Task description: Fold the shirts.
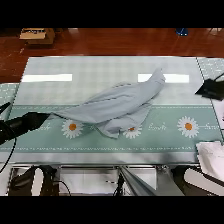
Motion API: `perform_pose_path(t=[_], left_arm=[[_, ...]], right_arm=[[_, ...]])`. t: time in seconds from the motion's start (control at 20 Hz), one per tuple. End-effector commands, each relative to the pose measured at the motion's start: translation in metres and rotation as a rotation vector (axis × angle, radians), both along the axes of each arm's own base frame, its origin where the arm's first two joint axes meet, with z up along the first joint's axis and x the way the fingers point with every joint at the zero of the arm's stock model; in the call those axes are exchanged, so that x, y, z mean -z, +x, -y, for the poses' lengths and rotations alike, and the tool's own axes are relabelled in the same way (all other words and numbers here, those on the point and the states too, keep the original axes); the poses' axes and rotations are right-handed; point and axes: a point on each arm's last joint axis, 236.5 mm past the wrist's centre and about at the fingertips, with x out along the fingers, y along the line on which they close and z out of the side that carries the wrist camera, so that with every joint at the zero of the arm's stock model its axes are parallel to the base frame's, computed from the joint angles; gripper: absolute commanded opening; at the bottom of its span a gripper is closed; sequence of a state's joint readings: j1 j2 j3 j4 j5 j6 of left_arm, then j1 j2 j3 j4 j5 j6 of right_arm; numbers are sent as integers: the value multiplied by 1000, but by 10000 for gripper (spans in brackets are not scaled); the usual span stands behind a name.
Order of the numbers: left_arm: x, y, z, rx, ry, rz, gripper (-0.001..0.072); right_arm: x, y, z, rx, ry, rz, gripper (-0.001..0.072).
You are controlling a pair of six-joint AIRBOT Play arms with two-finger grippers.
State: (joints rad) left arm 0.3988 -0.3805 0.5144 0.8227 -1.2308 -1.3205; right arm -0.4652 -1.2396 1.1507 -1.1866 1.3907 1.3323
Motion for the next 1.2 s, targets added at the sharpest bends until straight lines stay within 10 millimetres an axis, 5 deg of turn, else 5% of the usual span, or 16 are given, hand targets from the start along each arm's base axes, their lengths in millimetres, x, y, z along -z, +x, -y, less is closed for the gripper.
perform_pose_path(t=[0.0, 0.15, 0.4, 0.65, 1.05, 1.1, 1.15], left_arm=[[0, 1, -1, -2, 4, 6, 17], [-1, 3, -2, -11, 6, 15, 17], [-1, 3, -2, -10, 6, 15, 17], [-1, 3, -2, -10, 6, 15, 18], [-1, 3, -2, -10, 6, 15, 18], [-1, 3, -3, -11, 6, 15, 18], [-2, 4, -3, -15, 7, 19, 18]], right_arm=[[40, -41, -64, 84, 339, -24, 434], [78, -47, -107, 144, 411, -41, 434], [103, -41, -166, 146, 408, -22, 434], [111, -24, -201, 187, 346, 33, 427], [142, -36, -255, 216, 366, -55, 423], [143, -35, -261, 225, 375, -54, 341], [142, -35, -266, 224, 379, -45, 144]])
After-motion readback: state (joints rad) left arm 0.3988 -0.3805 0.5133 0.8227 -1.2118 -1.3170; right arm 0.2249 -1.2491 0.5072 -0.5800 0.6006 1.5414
